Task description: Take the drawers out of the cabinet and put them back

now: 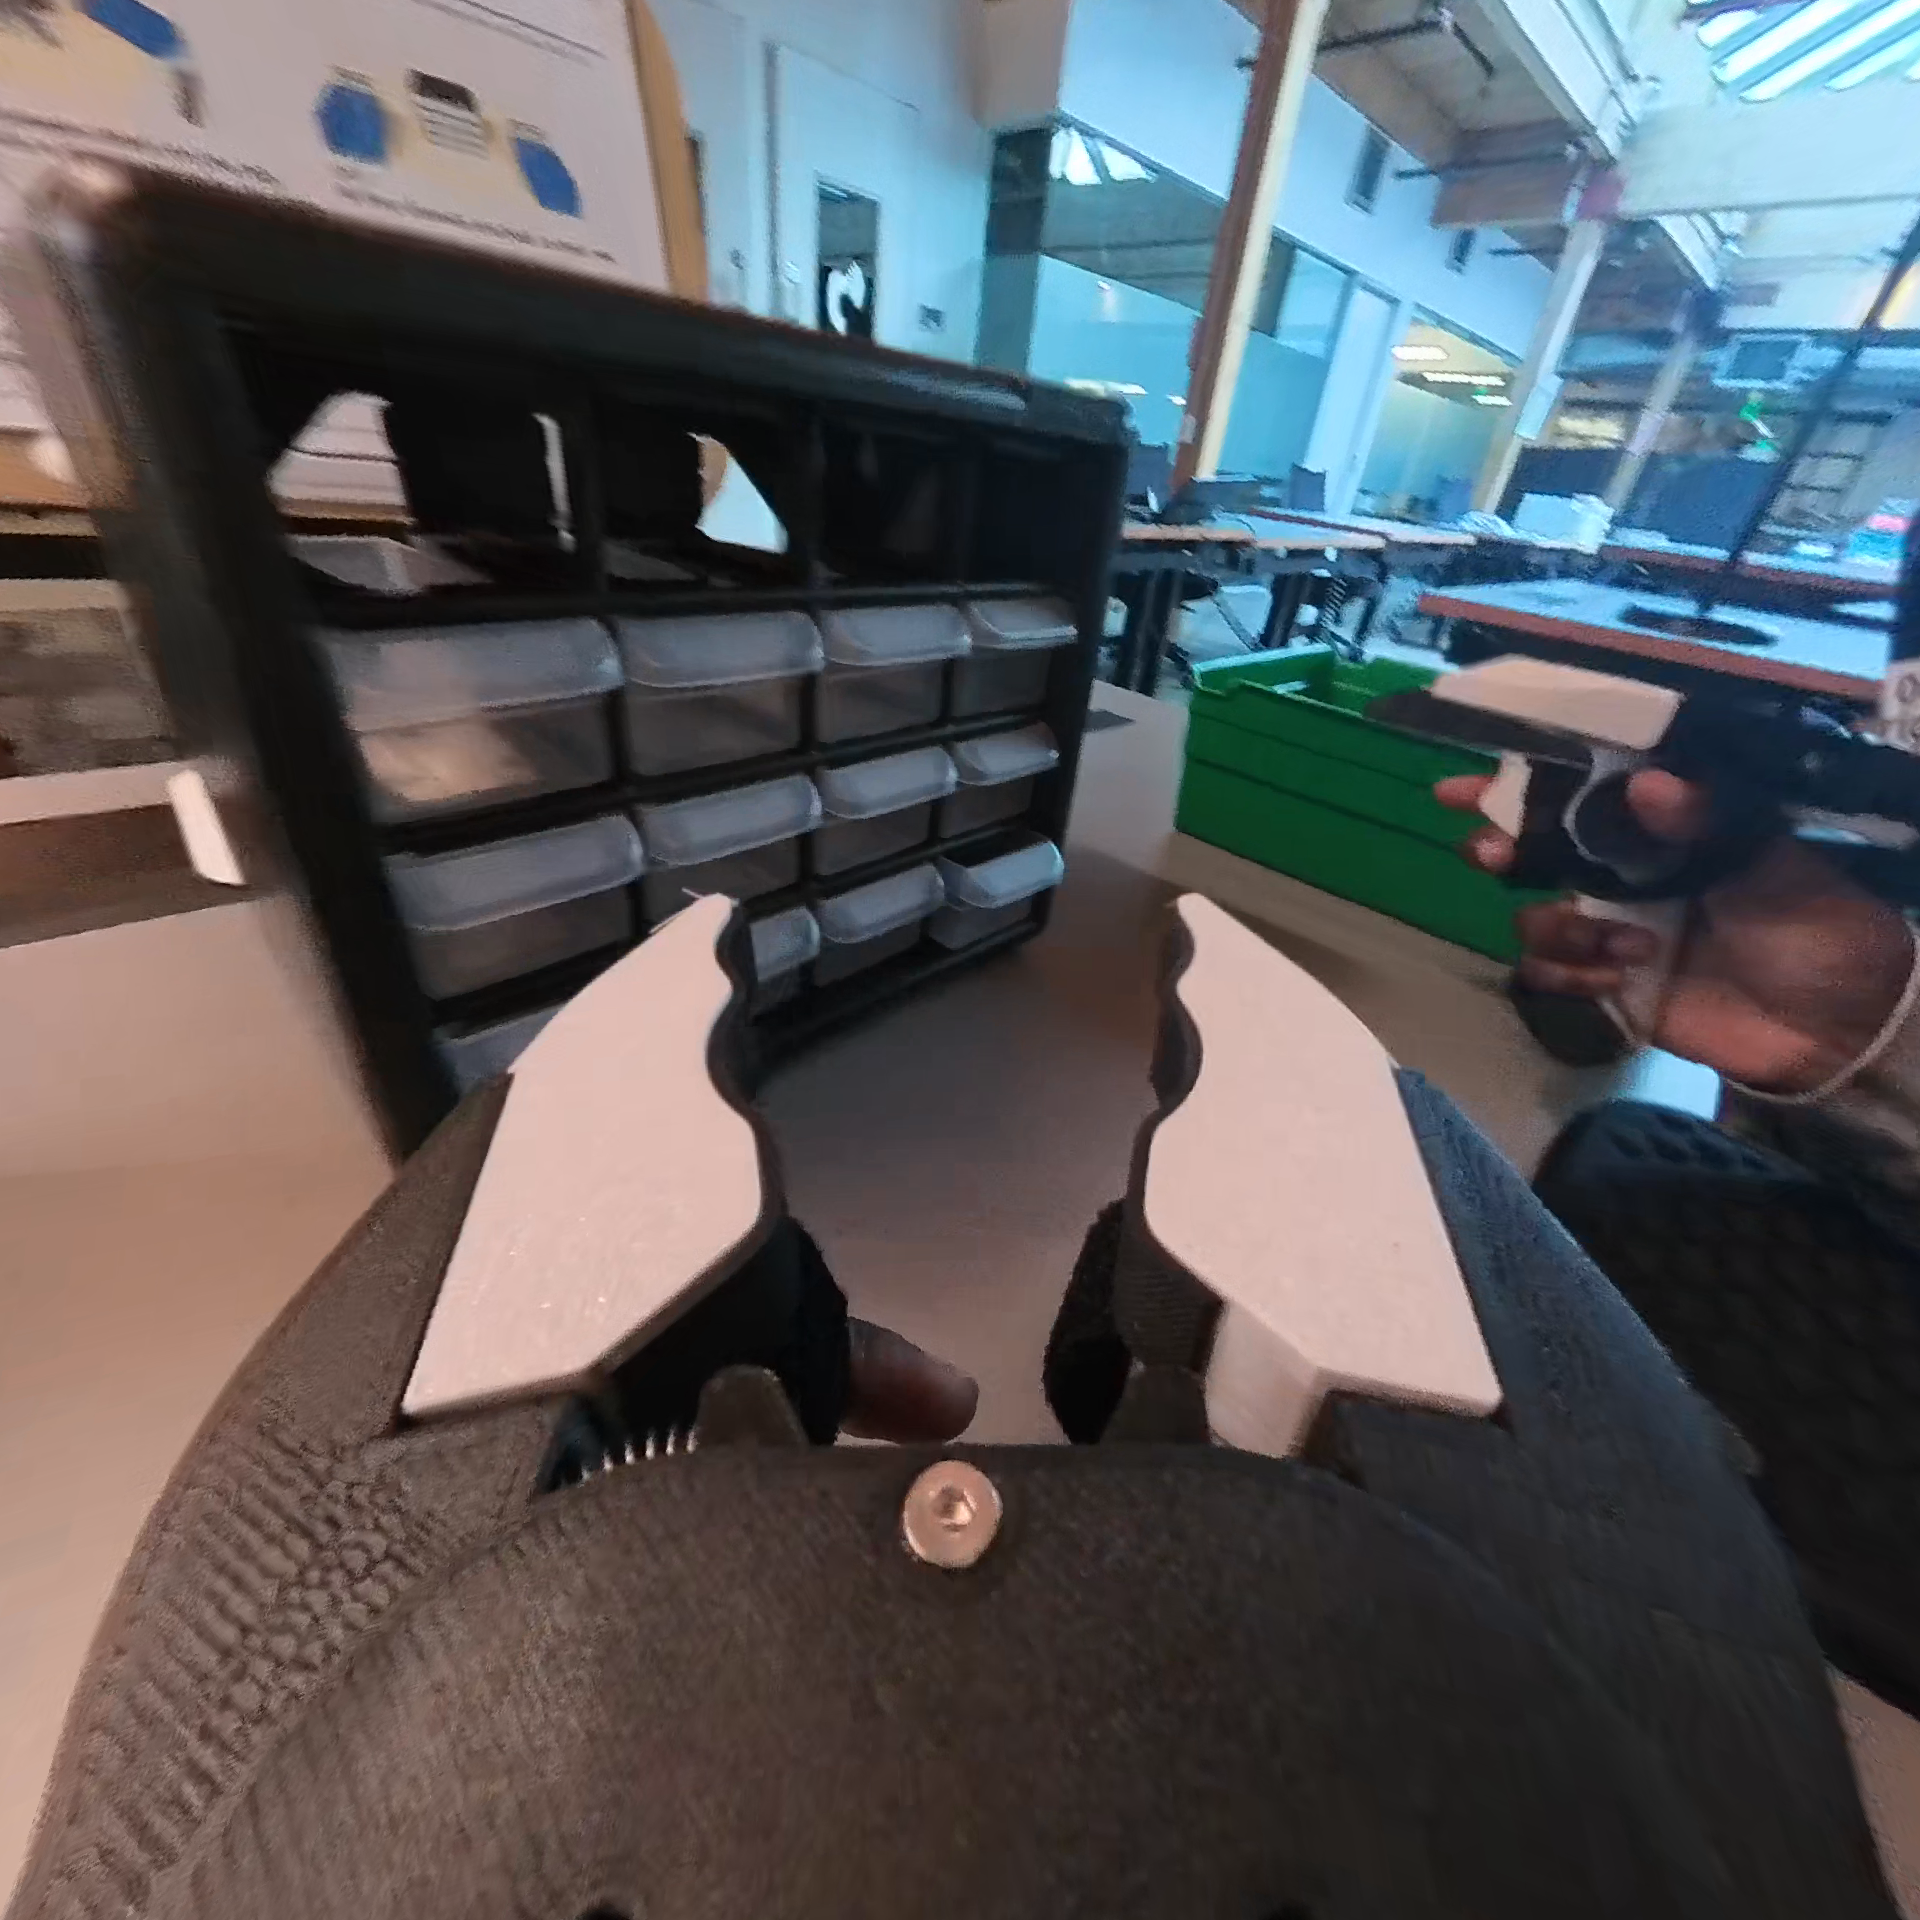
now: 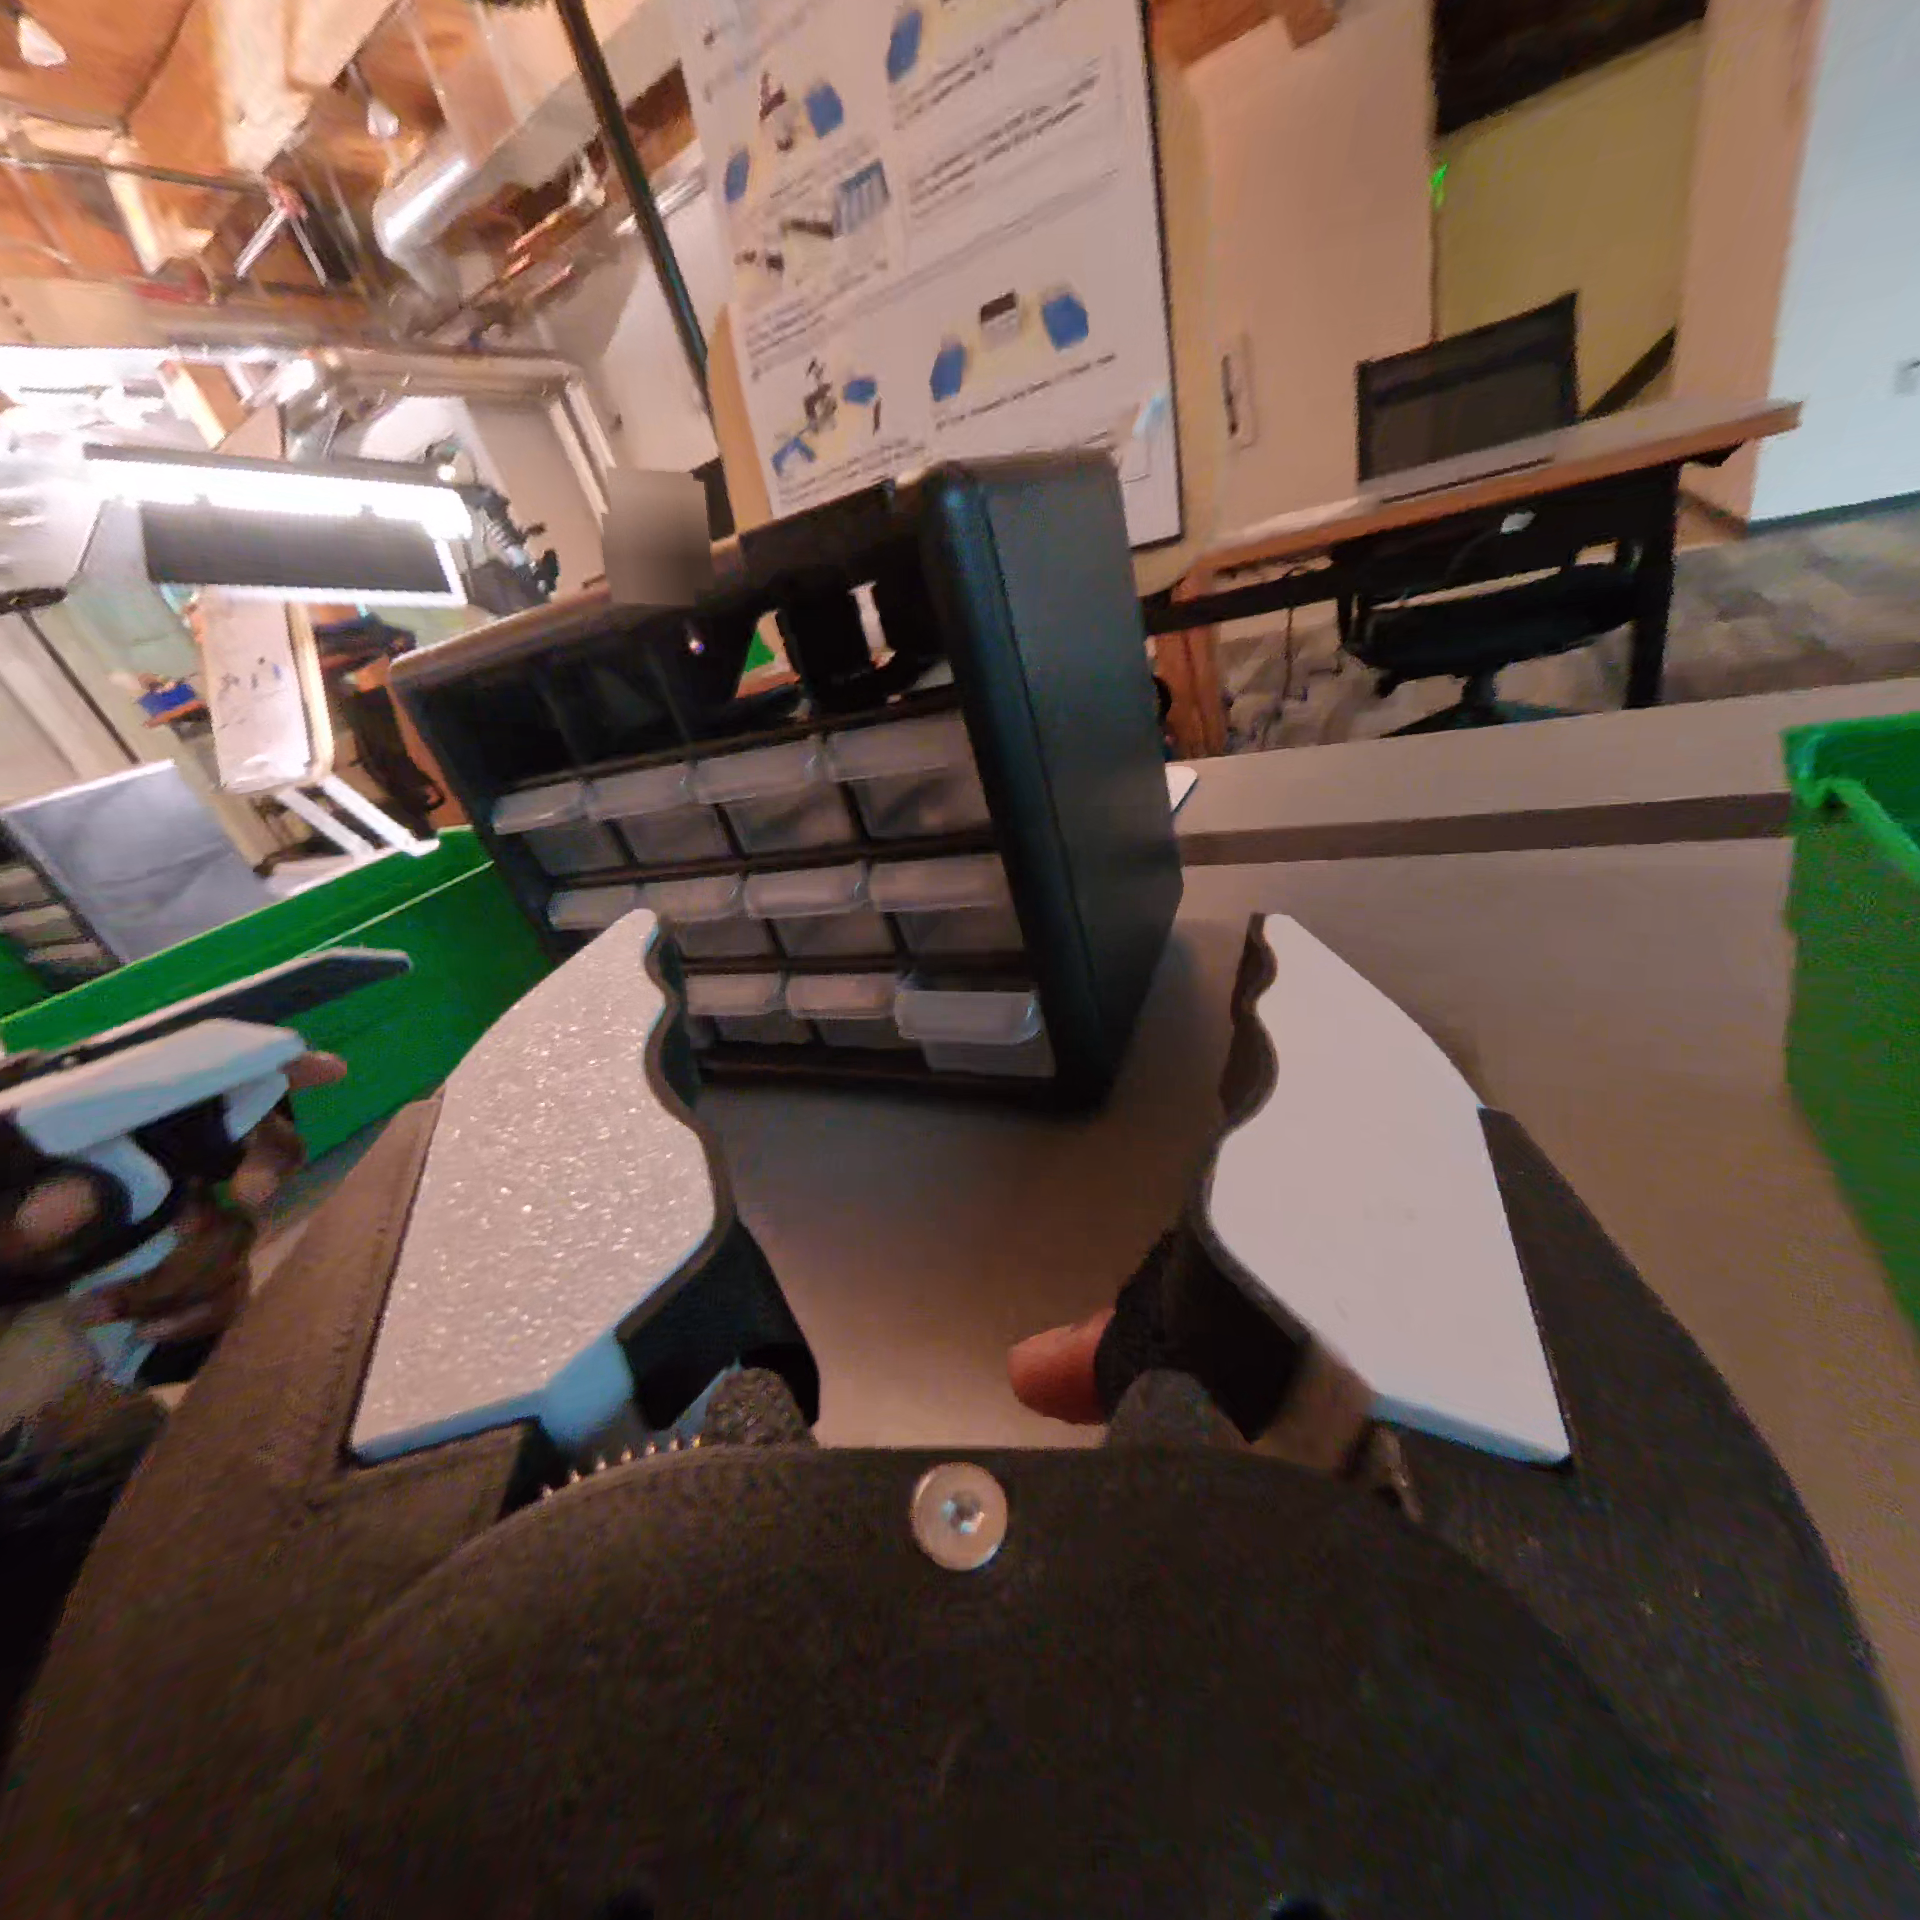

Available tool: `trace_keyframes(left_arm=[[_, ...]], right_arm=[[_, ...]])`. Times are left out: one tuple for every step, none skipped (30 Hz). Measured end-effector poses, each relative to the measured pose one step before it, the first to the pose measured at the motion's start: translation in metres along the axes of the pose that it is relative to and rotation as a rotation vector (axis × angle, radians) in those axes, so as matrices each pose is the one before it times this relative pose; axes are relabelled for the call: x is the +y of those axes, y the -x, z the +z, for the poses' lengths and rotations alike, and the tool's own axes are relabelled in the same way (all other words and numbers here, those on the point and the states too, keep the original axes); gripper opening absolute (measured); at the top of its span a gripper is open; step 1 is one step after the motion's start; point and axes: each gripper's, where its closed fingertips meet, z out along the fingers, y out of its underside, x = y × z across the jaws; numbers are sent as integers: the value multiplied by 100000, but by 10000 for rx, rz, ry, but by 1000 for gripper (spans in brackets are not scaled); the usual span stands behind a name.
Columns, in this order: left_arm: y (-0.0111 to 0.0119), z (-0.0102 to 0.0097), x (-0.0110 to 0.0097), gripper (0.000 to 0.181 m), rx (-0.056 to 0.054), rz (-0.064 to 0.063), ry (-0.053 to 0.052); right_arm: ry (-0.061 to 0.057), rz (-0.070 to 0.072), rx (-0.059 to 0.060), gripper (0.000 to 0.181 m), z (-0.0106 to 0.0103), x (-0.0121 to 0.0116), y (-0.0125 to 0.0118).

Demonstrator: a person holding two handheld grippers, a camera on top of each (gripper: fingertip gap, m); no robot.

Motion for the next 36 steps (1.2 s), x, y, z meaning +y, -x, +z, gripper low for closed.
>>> trace_keyframes(left_arm=[[392, -243, -475, 75, -201, 0, -246], [434, -238, -441, 75, -220, 22, -229], [459, -239, -355, 75, -237, 33, -175], [442, -211, -277, 75, -206, 12, -142], [383, -169, -179, 75, -153, -44, -104], [413, -108, -51, 74, -149, -115, -28], [502, -54, 68, 74, -205, -167, 33], [533, -21, 152, 74, -224, -168, 75], [509, 7, 200, 75, -215, -147, 104], [498, 35, 165, 75, -200, -85, 107], [578, 51, 139, 74, -260, 3, 120], [693, 100, 100, 74, -331, 100, 140], [743, 171, 46, 75, -334, 140, 150], [623, 263, -67, 74, -251, 157, 116], [526, 336, -64, 71, -196, 241, 159], [554, 392, -12, 67, -204, 333, 220], [642, 437, -2, 64, -250, 352, 210], [540, 480, -54, 60, -163, 302, 153], [399, 569, -64, 54, -48, 219, 114], [458, 675, 79, 50, -61, 133, 185], [372, 756, 206, 46, -4, 126, 250], [236, 774, 269, 42, 47, 117, 238], [220, 722, 340, 40, 11, 109, 241], [137, 651, 410, 38, 7, 125, 258], [-24, 548, 283, 37, 61, 78, 154], [-281, 333, -218, 34, 223, -55, -167], [-143, 244, -220, 32, 109, -131, -83], [-102, 195, -177, 29, 70, -23, 45], [51, 156, -63, 30, -27, 129, 116], [150, 201, -54, 29, -90, 123, 35], [144, 237, -58, 29, -76, 25, -47], [173, 259, -52, 29, -67, -54, -72], [176, 255, -39, 29, -57, -46, -63], [166, 241, -46, 29, -51, -3, -35], [132, 232, -51, 28, -24, 0, -6], [75, 226, -37, 28, 13, -9, 14]], right_arm=[[4, -161, 93, 100, -73, -84, -115], [-123, -208, 258, 98, -95, -30, -381], [-54, -118, 127, 97, -66, 89, -189], [73, -10, -55, 98, -11, 152, 71], [96, 34, -63, 98, 34, 183, 92], [78, 2, -10, 98, 85, 184, 9], [136, -35, -22, 98, 109, 283, 35], [202, -55, -27, 98, 127, 357, 60], [181, -69, 10, 98, 115, 328, 29], [118, -81, -11, 96, 84, 227, 85], [85, -68, -26, 94, 86, 162, 117], [86, -32, -21, 93, 105, 142, 92], [131, -32, 2, 93, 161, 143, 44], [133, -22, -36, 91, 220, 15, 81], [106, -37, -90, 88, 283, -182, 165], [140, -184, -18, 82, 348, -257, 76], [162, -370, 54, 74, 422, -285, -24], [177, -464, 138, 67, 557, -317, -188], [121, -385, 134, 61, 684, -383, -284], [107, -141, 14, 56, 858, -330, -281], [188, 48, -32, 55, 1019, -143, -325], [239, 78, -45, 54, 1119, 49, -346], [298, 2, 14, 53, 1143, 254, -422], [296, -156, 20, 49, 1098, 371, -322], [272, -216, 17, 46, 1013, 452, -209], [249, -186, 73, 43, 899, 462, -229], [101, -132, -48, 41, 732, 290, 16], [-56, -24, -146, 40, 512, 14, 195], [-220, 50, -211, 34, 260, -319, 355], [18, -50, -176, 28, 226, -48, 380], [-2, -95, 190, 28, 177, -51, -68], [-41, -196, 143, 28, 132, -59, -38], [-42, -139, 73, 27, 113, -33, -21], [-25, -44, 1, 27, 88, -29, -27], [11, 12, -51, 26, 93, -13, -26], [31, 11, -42, 26, 137, -19, -73]])
